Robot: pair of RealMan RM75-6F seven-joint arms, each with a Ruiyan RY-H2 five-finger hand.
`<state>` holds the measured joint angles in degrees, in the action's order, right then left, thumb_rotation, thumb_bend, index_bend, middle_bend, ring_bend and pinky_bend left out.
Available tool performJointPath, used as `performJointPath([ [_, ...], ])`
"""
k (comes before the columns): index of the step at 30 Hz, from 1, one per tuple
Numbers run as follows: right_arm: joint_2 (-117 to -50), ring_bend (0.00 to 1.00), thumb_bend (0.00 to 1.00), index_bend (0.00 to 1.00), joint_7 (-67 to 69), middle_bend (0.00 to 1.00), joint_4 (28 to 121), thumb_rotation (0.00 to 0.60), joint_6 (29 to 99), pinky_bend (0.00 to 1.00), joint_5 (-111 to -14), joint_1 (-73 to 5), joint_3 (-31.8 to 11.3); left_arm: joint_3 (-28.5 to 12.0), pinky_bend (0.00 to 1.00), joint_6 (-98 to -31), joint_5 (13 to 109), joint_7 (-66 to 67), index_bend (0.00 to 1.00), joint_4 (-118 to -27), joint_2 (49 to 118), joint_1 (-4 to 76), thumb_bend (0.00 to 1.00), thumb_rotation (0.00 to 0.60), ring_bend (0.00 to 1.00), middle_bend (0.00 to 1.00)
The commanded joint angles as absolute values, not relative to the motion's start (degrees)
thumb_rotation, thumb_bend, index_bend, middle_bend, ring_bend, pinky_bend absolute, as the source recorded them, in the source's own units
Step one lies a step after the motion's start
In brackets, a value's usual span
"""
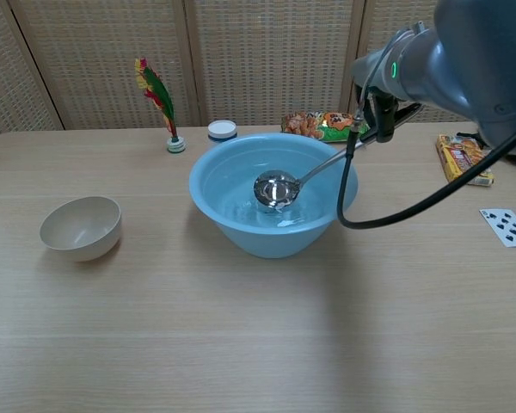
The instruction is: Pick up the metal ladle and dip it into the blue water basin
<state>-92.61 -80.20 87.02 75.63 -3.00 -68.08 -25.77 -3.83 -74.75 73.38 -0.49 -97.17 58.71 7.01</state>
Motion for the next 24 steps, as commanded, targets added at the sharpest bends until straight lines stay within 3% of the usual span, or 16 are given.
performJointPath([
  [1,-91.4,1.0,0.85,0.84,-80.1,1.0,88.5,0.6,76.2,1.0,-1.2,-68.0,-27.2,-3.9,0.0,-74.6,73.3,-0.5,0.0,-97.1,58.7,7.1,0.0,0.6,0.0,0.0],
  [8,-87.8,1.0,0.85,0.84,-80.1,1.0,92.0,0.6,76.8,1.0,4.4,-68.2,-30.9,-3.9,0.0,-74.0,72.7,-0.3,0.0,-97.0,58.9,7.4,0.0,0.6,0.0,0.0],
  [24,-85.7,1.0,0.85,0.85,-83.0,1.0,91.8,0.6,79.1,1.0,11.8,-72.2,-32.5,-4.2,0.0,-73.0,71.3,0.2,0.0,-96.4,59.2,7.9,0.0,0.6,0.0,0.0],
])
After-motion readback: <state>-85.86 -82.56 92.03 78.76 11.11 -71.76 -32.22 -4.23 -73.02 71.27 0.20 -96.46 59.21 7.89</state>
